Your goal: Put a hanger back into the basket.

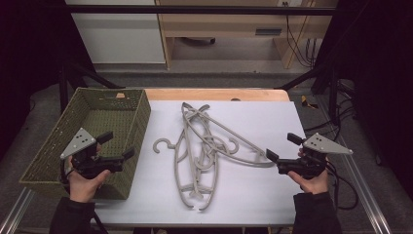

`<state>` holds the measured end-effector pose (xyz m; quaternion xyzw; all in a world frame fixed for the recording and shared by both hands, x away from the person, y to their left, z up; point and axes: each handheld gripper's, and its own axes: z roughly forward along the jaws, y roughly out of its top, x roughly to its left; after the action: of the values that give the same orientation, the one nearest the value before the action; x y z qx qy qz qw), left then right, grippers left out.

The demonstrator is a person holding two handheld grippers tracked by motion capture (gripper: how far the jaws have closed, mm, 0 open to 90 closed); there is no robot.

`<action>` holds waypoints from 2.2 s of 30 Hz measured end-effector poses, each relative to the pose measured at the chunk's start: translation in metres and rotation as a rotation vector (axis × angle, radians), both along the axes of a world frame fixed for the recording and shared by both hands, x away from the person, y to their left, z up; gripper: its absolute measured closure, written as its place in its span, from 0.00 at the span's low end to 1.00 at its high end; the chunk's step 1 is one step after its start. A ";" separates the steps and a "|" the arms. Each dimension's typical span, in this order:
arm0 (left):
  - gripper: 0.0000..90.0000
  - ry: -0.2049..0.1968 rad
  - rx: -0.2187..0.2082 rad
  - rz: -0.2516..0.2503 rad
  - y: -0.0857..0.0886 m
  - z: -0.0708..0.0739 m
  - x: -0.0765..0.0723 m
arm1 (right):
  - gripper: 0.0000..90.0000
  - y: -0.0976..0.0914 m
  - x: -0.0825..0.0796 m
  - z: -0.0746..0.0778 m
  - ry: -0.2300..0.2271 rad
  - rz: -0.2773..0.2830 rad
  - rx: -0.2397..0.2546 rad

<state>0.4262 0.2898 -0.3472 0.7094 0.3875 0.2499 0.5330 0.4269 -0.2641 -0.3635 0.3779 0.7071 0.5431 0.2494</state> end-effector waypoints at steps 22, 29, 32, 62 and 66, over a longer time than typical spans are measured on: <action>0.04 0.000 0.007 -0.010 -0.001 0.000 0.000 | 0.08 0.047 0.030 0.001 0.062 0.109 -0.129; 0.04 0.000 0.017 -0.014 0.000 0.000 0.000 | 0.11 0.063 0.047 -0.010 0.119 0.146 -0.198; 0.04 0.000 0.010 -0.011 0.000 0.000 0.000 | 0.14 0.071 0.057 -0.017 0.155 0.171 -0.228; 0.05 0.000 0.036 -0.033 -0.005 0.000 0.000 | 0.68 0.103 0.101 -0.096 0.488 0.265 -0.491; 0.05 0.002 0.044 -0.036 -0.007 -0.001 0.000 | 0.81 0.101 0.103 -0.098 0.484 0.285 -0.503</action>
<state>0.4263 0.2828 -0.3479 0.7279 0.3697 0.2483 0.5214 0.5303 -0.1630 -0.4616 0.3201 0.9024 0.2766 0.0819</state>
